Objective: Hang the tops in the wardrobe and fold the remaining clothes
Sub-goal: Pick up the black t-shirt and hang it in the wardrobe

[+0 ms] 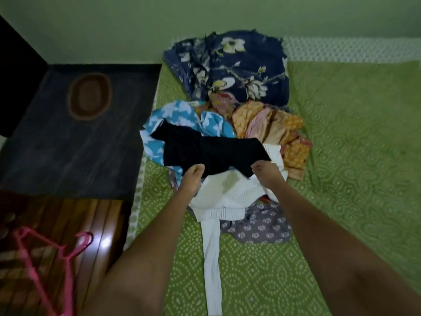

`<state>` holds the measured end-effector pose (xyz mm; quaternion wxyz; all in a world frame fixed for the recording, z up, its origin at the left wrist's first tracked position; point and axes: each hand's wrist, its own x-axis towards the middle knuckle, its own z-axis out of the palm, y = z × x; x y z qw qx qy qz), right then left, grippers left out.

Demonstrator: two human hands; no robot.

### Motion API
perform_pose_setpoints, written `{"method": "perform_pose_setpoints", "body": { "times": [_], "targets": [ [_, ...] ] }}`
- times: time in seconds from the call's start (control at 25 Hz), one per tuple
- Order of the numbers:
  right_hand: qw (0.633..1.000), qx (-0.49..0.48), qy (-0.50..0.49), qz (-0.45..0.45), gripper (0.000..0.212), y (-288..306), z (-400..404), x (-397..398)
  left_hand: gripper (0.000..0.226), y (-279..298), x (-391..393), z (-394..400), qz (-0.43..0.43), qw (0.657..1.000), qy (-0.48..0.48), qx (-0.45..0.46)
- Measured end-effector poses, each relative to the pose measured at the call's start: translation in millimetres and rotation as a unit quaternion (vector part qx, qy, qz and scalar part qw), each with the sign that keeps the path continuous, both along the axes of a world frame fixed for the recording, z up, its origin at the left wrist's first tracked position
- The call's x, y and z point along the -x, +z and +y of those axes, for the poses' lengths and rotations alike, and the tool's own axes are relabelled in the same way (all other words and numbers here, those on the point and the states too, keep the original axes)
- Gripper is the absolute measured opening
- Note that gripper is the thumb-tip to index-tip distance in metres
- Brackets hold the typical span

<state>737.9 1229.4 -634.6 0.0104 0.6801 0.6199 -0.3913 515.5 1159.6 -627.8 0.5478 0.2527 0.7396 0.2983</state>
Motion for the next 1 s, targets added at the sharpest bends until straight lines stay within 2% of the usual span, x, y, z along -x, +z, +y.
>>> {"method": "perform_pose_setpoints", "body": {
  "times": [0.12, 0.24, 0.36, 0.44, 0.48, 0.52, 0.56, 0.6, 0.68, 0.76, 0.84, 0.92, 1.0],
  "targets": [
    [0.992, -0.022, 0.087, -0.094, 0.04, -68.4, 5.8, 9.5, 0.047, -72.3, -6.6, -1.5, -0.006, 0.998, -0.038, 0.046],
    [0.967, -0.077, 0.132, -0.202, 0.054, -99.5, 10.3, 14.6, 0.045, -110.4, -4.9, -9.6, -0.018, 0.996, -0.052, 0.071],
    [0.941, -0.19, 0.138, -0.242, 0.036, -98.1, 18.3, 17.6, 0.037, -122.9, 4.1, -13.9, -0.018, 0.998, -0.011, 0.057],
    [0.941, -0.207, 0.143, -0.228, 0.029, -84.3, 27.7, 20.9, 0.034, -112.7, 7.8, -12.0, 0.011, 0.998, -0.021, 0.055],
    [0.952, -0.196, 0.132, -0.196, 0.027, -73.7, 33.8, 24.3, 0.034, -102.2, 8.7, -9.9, 0.034, 0.997, -0.035, 0.054],
    [0.972, -0.167, 0.106, -0.127, 0.026, -55.7, 40.2, 29.8, 0.034, -90.0, 8.8, -6.1, 0.056, 0.996, -0.053, 0.048],
    [0.992, -0.105, 0.068, -0.025, 0.027, -33.9, 47.6, 38.0, 0.034, -73.4, 8.7, -1.9, 0.073, 0.994, -0.078, 0.037],
    [0.995, -0.03, 0.03, 0.087, 0.028, -4.4, 54.9, 47.3, 0.036, -55.3, 8.5, 2.9, 0.084, 0.991, -0.105, 0.016],
    [0.959, 0.085, -0.037, 0.268, 0.024, 61.2, 67.3, 69.7, 0.047, -13.0, 6.7, 13.8, 0.103, 0.982, -0.149, -0.056],
    [0.908, 0.136, -0.076, 0.388, 0.019, 130.8, 73.9, 92.3, 0.057, 30.4, 5.5, 25.4, 0.111, 0.976, -0.141, -0.12],
    [0.883, 0.129, -0.063, 0.447, 0.015, 204.5, 66.3, 111.4, 0.04, 87.5, 1.3, 25.4, 0.143, 0.971, -0.135, -0.134],
    [0.868, 0.105, -0.066, 0.48, 0.021, 273.4, 52.2, 120.3, 0.039, 139.1, 0.7, 17.1, 0.198, 0.961, -0.113, -0.158],
    [0.834, 0.078, -0.089, 0.539, 0.016, 340.5, 30.7, 116.6, 0.032, 187.7, 7.4, 2.1, 0.218, 0.955, -0.042, -0.196]
  ]
}}
